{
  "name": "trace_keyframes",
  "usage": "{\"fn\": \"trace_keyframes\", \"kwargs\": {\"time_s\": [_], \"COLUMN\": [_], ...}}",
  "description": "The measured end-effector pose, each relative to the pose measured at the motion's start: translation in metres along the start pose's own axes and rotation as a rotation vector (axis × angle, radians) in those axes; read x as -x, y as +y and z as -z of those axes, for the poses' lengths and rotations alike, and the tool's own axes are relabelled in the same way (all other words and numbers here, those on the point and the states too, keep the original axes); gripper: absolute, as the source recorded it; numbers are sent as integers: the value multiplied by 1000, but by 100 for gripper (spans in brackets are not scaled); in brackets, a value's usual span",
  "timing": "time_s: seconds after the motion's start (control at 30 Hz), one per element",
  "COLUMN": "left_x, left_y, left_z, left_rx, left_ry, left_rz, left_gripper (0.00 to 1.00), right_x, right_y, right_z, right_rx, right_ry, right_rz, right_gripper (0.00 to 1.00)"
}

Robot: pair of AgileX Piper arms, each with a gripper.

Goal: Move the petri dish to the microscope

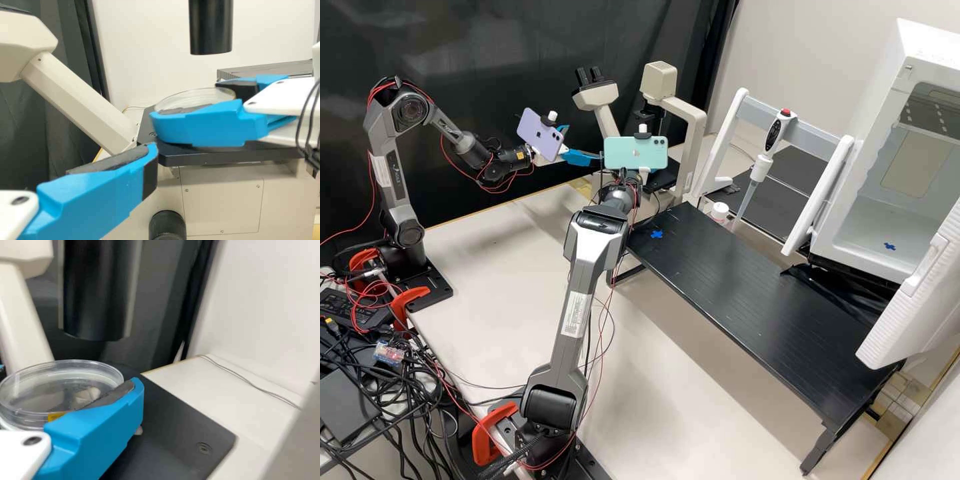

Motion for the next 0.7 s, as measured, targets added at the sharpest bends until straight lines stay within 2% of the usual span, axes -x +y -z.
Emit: {"fn": "trace_keyframes", "kwargs": {"time_s": [0.1,0.3,0.47,0.7], "left_x": [0,0,0,0], "left_y": [0,0,0,0], "left_z": [0,0,0,0], "left_rx": [0,0,0,0], "left_ry": [0,0,0,0], "left_rz": [0,0,0,0], "left_gripper": [100,100,100,100], "right_x": [1,3,6,32], "right_y": [-1,-3,-3,6], "right_z": [-1,-5,-13,-13], "right_rx": [-22,-19,-46,-29], "right_ry": [7,16,4,-2], "right_rz": [3,0,-20,-54], "right_gripper": [100,100,100,100]}}
